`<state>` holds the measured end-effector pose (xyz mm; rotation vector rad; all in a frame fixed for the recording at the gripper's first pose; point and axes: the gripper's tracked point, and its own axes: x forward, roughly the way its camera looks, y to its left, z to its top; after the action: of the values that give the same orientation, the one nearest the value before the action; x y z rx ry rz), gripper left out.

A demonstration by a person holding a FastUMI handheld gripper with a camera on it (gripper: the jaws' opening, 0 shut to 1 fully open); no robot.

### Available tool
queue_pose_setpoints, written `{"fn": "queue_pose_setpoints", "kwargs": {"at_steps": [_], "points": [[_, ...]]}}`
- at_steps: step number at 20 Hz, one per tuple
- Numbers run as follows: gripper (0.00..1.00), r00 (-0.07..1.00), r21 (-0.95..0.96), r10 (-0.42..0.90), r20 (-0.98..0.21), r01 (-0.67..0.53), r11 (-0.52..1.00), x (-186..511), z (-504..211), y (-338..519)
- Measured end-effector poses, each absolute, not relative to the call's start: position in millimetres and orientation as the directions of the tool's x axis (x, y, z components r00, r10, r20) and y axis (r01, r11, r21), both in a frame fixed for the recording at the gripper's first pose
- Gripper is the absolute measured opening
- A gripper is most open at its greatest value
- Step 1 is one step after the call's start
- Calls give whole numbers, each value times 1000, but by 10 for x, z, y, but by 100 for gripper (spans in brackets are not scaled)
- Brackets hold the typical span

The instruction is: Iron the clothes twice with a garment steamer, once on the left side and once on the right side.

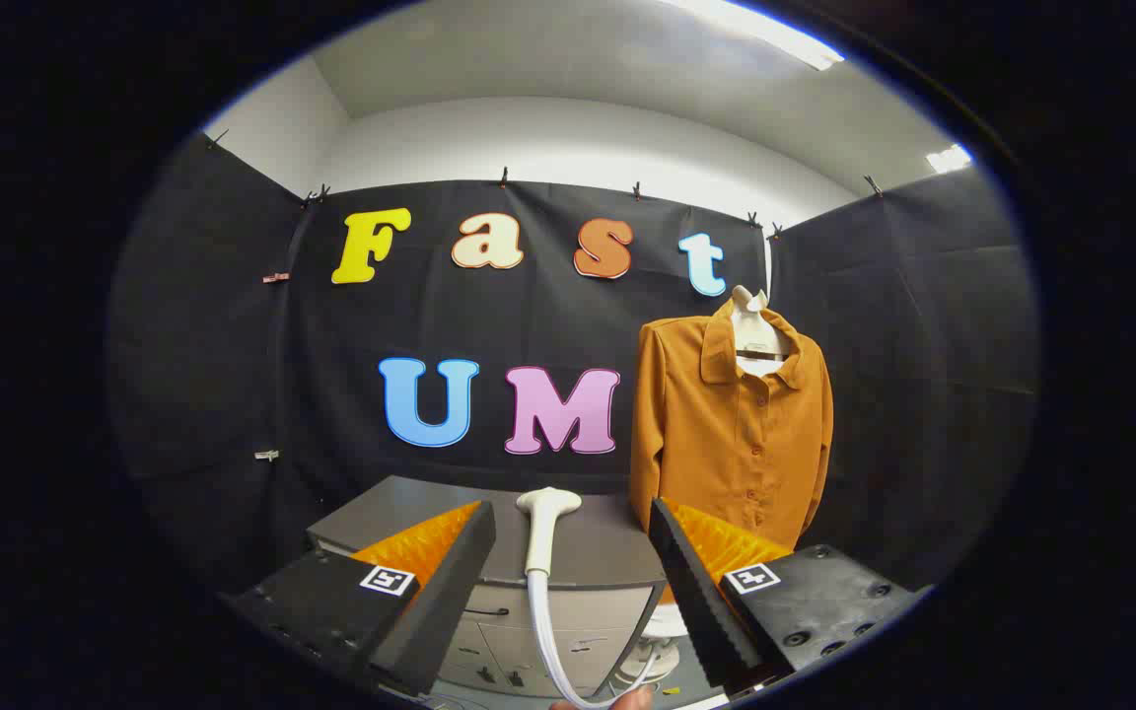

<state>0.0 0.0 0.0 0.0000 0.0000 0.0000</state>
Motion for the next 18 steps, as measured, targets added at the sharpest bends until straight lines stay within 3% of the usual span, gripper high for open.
{"fn": "queue_pose_setpoints", "kwargs": {"at_steps": [18], "points": [[98, 999, -7, -23, -29, 23, 1000, 276, -142, 20]]}}
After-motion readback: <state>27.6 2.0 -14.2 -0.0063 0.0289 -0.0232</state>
